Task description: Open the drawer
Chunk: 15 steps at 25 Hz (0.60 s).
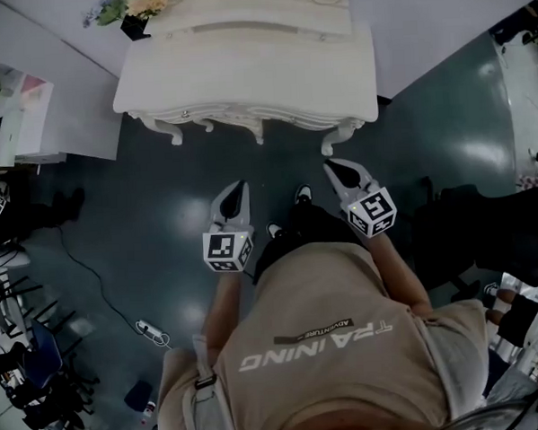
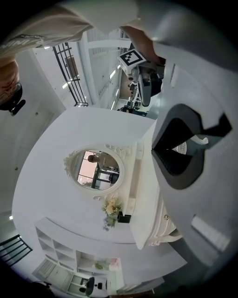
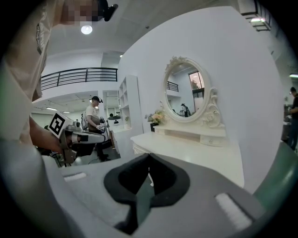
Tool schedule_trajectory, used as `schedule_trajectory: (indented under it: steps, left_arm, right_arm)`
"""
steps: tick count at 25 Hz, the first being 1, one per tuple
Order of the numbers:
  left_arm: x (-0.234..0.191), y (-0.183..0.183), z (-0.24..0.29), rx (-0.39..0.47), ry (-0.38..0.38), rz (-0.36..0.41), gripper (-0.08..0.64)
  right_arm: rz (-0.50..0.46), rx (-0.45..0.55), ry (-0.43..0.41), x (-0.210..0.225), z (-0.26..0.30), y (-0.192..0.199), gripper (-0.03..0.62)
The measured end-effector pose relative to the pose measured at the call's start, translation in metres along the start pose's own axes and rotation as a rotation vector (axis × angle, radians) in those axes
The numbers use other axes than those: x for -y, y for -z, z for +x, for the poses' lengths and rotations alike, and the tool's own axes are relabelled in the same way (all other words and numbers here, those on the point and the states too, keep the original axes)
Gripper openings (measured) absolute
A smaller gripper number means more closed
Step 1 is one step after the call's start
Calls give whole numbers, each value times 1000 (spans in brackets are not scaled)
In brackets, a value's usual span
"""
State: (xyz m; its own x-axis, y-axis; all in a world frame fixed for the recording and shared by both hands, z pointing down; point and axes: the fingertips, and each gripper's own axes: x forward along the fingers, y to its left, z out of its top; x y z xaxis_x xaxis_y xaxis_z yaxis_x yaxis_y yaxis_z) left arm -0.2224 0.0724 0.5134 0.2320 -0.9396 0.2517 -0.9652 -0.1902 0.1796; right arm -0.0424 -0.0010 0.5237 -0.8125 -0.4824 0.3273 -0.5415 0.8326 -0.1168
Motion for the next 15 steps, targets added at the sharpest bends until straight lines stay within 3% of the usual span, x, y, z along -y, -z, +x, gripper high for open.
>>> schedule_trajectory:
  steps: [8, 15]
  left_arm:
    - [2, -20, 53, -34, -21, 42, -2]
    - [18, -57, 130, -53, -1, 120, -2]
  right_arm:
    - [58, 14, -39, 54, 38, 10, 3]
    - [70, 78, -56, 131, 67, -12, 3]
